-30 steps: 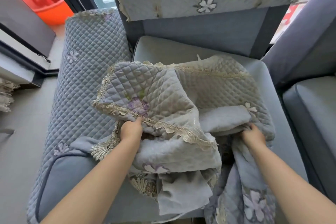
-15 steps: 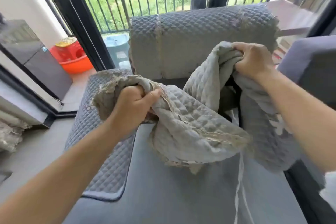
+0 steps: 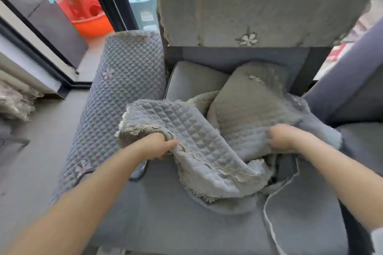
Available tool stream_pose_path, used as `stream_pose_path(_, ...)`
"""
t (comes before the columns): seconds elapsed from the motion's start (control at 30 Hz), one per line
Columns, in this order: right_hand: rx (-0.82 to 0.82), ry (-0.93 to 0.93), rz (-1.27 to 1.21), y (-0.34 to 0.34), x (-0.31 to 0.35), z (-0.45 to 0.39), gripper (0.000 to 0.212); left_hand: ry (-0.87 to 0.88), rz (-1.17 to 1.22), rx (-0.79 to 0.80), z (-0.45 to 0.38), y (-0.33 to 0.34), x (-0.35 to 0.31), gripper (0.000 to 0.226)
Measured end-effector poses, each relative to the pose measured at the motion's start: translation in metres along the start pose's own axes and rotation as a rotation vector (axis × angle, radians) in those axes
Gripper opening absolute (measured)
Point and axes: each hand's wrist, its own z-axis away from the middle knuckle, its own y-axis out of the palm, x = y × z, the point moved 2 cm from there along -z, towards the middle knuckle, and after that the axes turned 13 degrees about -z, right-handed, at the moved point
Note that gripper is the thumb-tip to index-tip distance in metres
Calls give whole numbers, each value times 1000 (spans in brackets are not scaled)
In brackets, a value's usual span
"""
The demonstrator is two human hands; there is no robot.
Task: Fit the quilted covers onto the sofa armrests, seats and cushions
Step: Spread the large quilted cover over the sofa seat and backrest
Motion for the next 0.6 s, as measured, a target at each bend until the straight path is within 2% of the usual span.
stream_pose_path(0.07,124,-98,-154,35,12,2,39,-74,153,146,-5,11,13,45)
stream_pose_path(0.13,140,-238,-297,61,22,8,48,-95,219,205,-11,19,20,46)
stream_pose_path(0.23,9,-436,-396,84,31,9,69,-96,355,104,-22,28,29,43)
stream_pose_path(0.3,-77,-520,-470,90,35,11,88,32,551,58,-26,33,34,38)
stream_pose_path(0.37,-165,-587,-304,99,41,15,98,222,762,165,-28,43,41,51)
stream_pose_path(0.4,-247,-626,-215,103,44,16,94,266,804,220,-31,49,45,61)
stream_pose_path(0.43,-367,-693,-185,105,49,18,78,263,817,221,-33,57,46,62)
stream_pose_path(0.47,-455,-723,-244,106,55,21,50,220,844,167,-36,64,47,52)
stream_pose_path(0.5,-433,-746,-399,100,58,28,33,129,896,62,-35,67,44,39)
stream_pose_path(0.53,-358,-751,-594,93,62,35,34,30,947,-49,-35,72,42,32)
stream_pose_path(0.6,22,-714,-1083,75,69,45,27,-149,1026,-156,-34,84,38,35)
